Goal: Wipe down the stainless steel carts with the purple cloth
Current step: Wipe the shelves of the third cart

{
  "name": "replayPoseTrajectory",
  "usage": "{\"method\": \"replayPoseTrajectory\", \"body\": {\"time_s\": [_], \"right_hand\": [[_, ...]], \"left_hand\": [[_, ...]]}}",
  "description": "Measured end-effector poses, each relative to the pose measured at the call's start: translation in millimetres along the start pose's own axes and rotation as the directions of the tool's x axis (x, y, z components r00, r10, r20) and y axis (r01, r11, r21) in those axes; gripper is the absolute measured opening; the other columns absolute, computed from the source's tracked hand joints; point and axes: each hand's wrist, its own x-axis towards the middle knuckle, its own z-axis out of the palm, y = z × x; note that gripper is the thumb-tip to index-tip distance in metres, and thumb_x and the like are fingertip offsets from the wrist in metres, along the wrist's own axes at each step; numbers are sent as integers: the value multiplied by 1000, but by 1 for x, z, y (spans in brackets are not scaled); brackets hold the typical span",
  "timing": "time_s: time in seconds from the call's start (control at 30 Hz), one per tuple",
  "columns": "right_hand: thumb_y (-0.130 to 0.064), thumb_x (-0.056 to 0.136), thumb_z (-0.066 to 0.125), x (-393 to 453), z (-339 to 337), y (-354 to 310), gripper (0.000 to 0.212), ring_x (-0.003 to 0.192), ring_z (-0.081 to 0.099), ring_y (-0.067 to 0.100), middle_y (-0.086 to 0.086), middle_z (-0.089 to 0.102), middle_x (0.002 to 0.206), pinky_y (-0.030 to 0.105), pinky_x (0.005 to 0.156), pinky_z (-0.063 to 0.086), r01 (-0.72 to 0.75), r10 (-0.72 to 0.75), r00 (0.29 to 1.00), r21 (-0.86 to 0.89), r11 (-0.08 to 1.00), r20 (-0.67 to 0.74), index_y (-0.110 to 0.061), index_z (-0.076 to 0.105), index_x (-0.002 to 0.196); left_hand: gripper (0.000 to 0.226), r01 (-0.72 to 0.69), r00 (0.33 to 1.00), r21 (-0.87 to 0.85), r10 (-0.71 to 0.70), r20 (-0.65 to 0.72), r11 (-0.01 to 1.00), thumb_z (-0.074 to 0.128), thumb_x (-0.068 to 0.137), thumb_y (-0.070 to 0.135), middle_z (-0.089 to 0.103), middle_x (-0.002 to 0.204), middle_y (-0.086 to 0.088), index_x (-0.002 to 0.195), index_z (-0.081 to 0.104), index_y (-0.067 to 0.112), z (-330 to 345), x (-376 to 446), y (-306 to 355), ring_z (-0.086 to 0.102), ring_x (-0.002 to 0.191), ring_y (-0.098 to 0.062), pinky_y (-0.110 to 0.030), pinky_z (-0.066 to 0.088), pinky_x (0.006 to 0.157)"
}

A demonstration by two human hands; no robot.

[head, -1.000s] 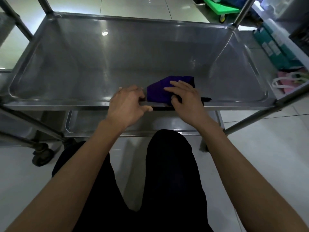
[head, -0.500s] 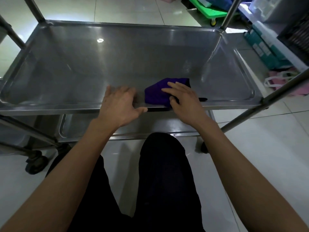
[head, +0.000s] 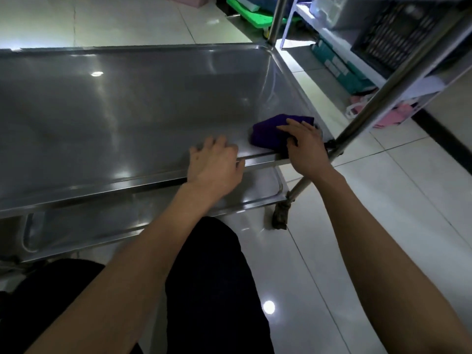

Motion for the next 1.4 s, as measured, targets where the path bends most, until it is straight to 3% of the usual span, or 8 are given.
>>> {"method": "replayPoseTrajectory", "body": {"time_s": [0.17,0.37,0.57,0.7,0.87,0.97,1.23,1.4], "right_hand": [[-7,96,42,18,-5,18,53,147,26,36,5,38,158,52,120,17,-141,136,990,-173,975,-38,-25,50,145],[-10,100,39,25,1,13,50,148,23,35,5,36,159,55,120,17,-153,146,988,-186,970,-52,-26,48,146],[-19,105,36,47,20,-22,48,148,20,40,5,28,163,57,119,21,-47,77,991,-257,965,108,-31,38,152],[-20,105,38,57,54,-76,51,148,19,43,6,23,164,56,118,21,108,-59,978,-244,964,199,-33,34,154],[-17,105,35,61,110,-172,51,150,12,38,0,21,165,57,120,12,297,-265,916,-63,953,301,-38,37,151],[-14,105,34,61,128,-210,50,151,10,34,-2,22,165,55,121,7,336,-347,877,92,937,333,-38,42,149],[-14,106,36,66,120,-201,46,152,15,27,-1,27,163,48,122,13,370,-391,867,126,920,308,-27,44,149],[-16,107,37,74,98,-151,45,151,21,27,2,30,162,46,122,16,324,-323,916,39,945,237,-25,44,150]], "left_hand": [[34,-15,1000,-6,15,-22,1000,47,97,48,53,125,0,115,67,25,9,-2,-3,46,121,-25,-49,42,95],[39,-102,995,-53,103,13,993,48,97,54,54,131,6,124,65,31,7,-2,-19,46,126,-21,-45,38,99],[32,-46,996,-162,33,-82,986,50,96,16,61,132,-4,122,69,16,-5,-6,-65,50,123,-31,-46,43,101],[29,157,975,-28,-160,-154,987,51,97,28,58,129,-2,121,68,26,-9,-26,-107,48,121,-28,-46,37,97],[37,70,994,-10,-71,-78,997,44,102,34,49,145,0,135,60,30,-5,-40,-126,43,135,-24,-44,35,106],[35,69,994,11,-68,-91,998,43,103,34,51,136,-4,128,65,24,-6,-43,-130,46,127,-26,-44,36,104],[42,67,996,-24,-68,-54,997,37,105,36,41,150,0,146,48,33,-12,-47,-127,39,137,-24,-43,32,112],[38,114,991,-23,-115,-70,993,36,104,31,47,142,-3,137,55,27,-12,-44,-119,43,130,-27,-44,32,110]]}}
